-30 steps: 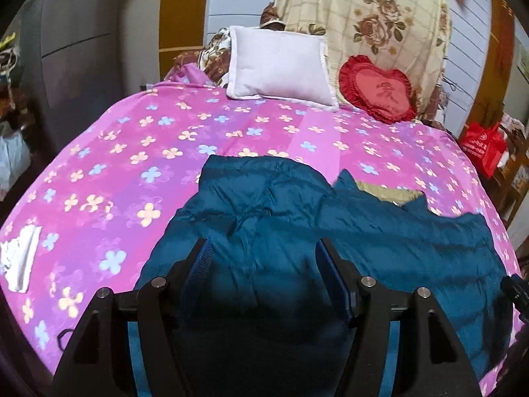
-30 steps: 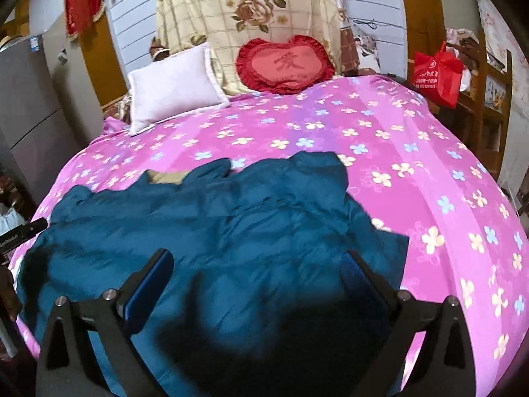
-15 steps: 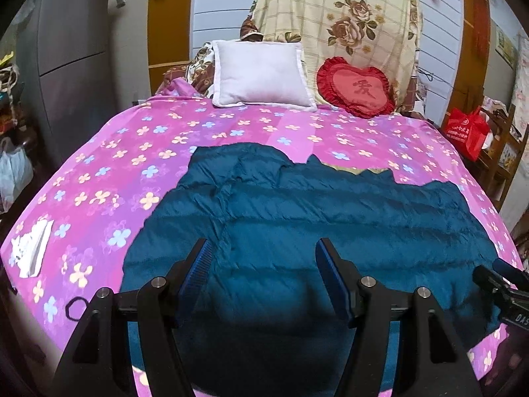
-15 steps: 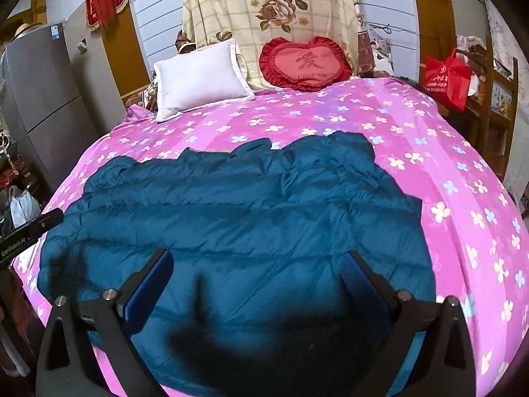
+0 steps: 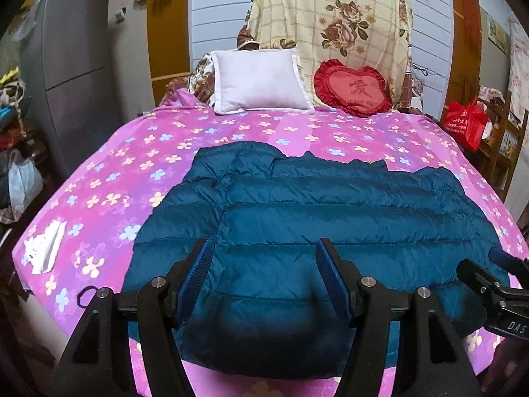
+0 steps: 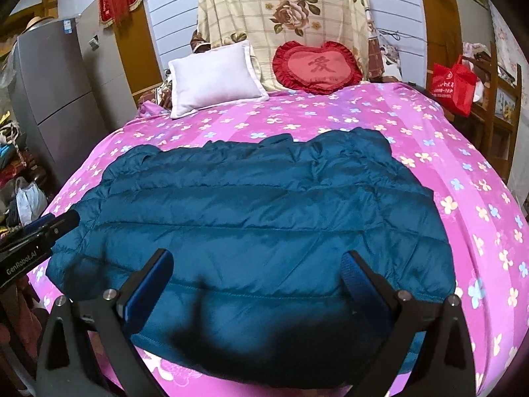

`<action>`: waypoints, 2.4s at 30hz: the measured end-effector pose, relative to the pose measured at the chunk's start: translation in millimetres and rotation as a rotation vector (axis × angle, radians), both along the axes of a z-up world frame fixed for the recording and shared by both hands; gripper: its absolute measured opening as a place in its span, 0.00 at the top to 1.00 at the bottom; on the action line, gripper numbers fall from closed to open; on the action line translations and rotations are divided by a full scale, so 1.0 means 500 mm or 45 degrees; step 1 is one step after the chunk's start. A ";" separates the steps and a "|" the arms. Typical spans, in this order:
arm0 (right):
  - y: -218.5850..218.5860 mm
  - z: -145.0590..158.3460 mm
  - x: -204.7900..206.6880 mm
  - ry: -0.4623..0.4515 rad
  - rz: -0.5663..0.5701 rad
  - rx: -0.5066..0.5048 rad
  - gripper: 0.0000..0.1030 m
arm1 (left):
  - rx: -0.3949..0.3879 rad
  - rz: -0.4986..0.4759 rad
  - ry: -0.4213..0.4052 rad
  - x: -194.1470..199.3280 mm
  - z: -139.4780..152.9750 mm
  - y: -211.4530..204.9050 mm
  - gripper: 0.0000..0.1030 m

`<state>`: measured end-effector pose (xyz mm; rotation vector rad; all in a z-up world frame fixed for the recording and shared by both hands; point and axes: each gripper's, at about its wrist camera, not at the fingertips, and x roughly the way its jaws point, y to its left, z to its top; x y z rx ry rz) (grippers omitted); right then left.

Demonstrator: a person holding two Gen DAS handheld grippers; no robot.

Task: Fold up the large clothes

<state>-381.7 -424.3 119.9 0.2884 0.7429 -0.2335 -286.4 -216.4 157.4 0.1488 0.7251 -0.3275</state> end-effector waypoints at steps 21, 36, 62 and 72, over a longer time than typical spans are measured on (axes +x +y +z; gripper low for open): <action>0.034 0.035 -0.028 -0.065 0.024 -0.037 0.00 | 0.042 0.000 -0.133 -0.055 0.025 -0.006 0.55; 0.039 0.032 -0.031 -0.057 0.016 -0.055 0.00 | 0.029 -0.004 -0.101 -0.057 0.014 -0.012 0.55; 0.047 0.036 -0.038 -0.046 -0.005 -0.038 0.00 | -0.010 -0.016 -0.085 -0.064 0.017 -0.013 0.55; 0.050 0.035 -0.036 -0.040 0.002 -0.034 0.00 | -0.013 -0.017 -0.079 -0.065 0.014 -0.016 0.55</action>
